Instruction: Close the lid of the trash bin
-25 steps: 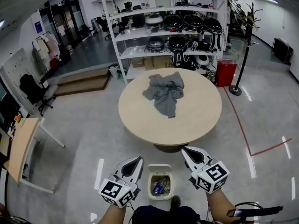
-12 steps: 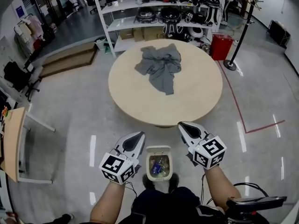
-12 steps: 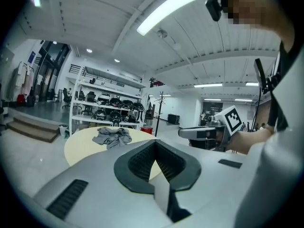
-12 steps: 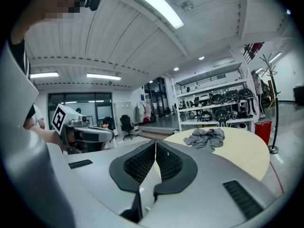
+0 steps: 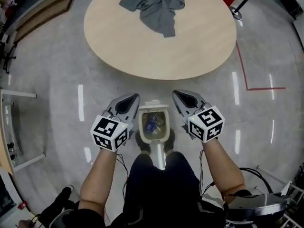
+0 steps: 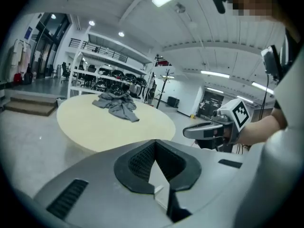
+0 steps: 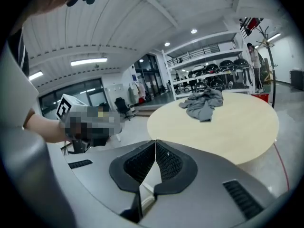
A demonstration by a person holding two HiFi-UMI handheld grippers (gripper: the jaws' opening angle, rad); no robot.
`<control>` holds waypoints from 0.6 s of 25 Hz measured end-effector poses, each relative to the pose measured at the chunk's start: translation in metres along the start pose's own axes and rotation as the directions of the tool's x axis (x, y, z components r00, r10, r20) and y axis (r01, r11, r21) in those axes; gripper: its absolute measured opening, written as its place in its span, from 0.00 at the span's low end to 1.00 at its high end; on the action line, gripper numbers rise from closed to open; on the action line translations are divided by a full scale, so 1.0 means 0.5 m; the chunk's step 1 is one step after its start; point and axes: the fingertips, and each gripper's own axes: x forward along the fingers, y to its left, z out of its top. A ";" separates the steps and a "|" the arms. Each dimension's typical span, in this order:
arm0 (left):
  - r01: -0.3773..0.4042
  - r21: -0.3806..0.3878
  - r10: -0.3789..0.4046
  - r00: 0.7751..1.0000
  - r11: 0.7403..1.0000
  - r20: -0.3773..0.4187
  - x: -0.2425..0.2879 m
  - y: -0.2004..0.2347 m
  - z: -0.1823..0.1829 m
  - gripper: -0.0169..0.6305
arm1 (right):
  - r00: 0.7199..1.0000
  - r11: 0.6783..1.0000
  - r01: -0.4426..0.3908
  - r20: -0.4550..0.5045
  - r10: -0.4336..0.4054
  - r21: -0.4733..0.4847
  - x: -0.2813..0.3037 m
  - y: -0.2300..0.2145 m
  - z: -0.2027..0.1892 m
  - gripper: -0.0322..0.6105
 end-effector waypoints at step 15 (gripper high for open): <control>-0.010 -0.085 -0.016 0.954 0.996 -0.301 0.241 0.117 -0.388 0.02 | 0.959 0.991 0.043 -0.284 -0.006 0.126 0.198 -0.111 -0.403 0.06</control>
